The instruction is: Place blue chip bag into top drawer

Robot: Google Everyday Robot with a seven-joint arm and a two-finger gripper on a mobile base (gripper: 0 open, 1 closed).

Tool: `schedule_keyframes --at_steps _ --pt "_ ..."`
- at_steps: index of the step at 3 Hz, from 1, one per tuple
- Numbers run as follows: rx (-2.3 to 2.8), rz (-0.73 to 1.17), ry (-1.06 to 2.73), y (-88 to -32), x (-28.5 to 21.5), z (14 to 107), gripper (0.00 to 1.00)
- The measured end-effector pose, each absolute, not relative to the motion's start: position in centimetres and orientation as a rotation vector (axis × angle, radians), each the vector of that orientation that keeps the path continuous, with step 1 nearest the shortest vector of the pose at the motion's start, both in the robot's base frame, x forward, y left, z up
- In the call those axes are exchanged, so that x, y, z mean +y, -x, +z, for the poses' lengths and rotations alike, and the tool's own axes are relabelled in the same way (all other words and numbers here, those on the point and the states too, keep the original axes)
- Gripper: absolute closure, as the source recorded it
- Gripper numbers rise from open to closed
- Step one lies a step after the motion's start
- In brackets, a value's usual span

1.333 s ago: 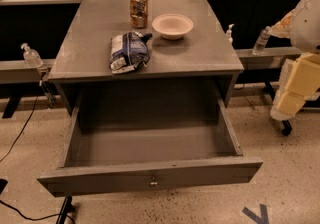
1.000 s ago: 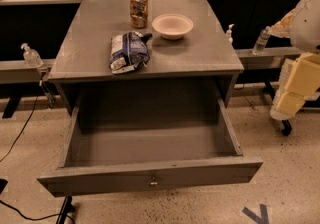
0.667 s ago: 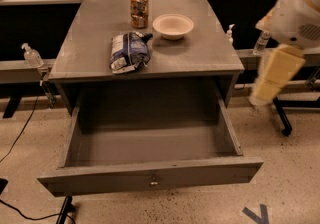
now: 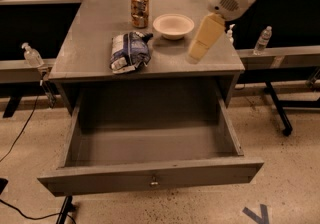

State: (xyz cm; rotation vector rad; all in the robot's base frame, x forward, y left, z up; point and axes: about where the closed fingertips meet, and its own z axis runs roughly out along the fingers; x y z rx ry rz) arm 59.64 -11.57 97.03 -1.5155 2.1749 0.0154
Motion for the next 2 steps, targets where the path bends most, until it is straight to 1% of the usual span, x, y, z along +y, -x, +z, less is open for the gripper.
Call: schedule_keyframes --at_steps 1,2 --pt "2.209 0.144 1.369 -63.8 -8.7 96.3 0.0" --pt "2.29 0.22 1.207 -67.0 -5.8 94.7 0.0"
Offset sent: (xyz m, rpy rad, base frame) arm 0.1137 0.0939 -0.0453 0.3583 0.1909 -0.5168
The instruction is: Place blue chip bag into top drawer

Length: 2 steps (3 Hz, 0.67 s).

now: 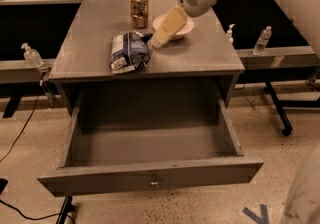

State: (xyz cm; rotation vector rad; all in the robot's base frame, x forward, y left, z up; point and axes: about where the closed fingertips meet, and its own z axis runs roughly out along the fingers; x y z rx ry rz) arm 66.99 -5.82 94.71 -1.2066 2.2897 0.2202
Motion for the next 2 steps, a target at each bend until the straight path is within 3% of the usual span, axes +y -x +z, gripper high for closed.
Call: schedule_keyframes --at_steps 2 --pt "2.459 0.339 0.867 -70.1 0.7 89.3 0.0"
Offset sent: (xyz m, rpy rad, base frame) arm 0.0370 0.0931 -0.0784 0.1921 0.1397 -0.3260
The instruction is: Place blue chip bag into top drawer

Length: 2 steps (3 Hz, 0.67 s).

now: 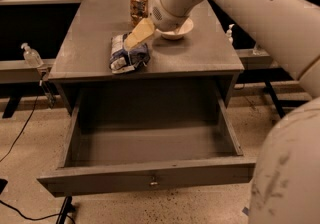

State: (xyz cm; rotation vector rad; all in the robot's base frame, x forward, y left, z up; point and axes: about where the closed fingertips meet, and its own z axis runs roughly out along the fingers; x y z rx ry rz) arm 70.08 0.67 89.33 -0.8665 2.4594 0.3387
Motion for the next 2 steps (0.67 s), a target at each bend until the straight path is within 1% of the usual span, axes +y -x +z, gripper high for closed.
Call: schedule_keyframes --at_steps 1,2 --pt "2.534 0.36 0.807 -70.1 2.4 86.9 0.0" --pt "2.579 0.384 0.852 -70.1 4.1 84.3 0.18"
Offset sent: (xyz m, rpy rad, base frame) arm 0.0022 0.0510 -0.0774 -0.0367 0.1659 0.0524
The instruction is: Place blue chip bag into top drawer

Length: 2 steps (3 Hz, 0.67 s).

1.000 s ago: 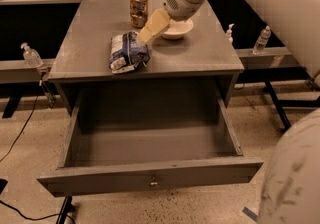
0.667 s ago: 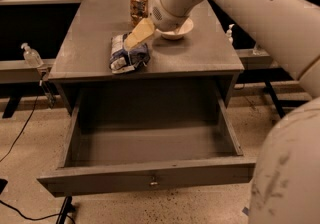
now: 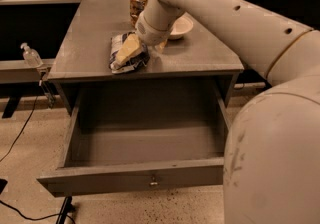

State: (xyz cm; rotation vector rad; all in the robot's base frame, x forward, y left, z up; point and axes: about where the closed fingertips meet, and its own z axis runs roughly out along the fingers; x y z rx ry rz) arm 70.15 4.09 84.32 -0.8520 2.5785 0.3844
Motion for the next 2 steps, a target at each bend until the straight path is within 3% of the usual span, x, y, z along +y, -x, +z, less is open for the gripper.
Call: schedule_keyframes --at_steps 2 --pt "2.592 0.418 0.934 -70.14 5.06 83.42 0.64"
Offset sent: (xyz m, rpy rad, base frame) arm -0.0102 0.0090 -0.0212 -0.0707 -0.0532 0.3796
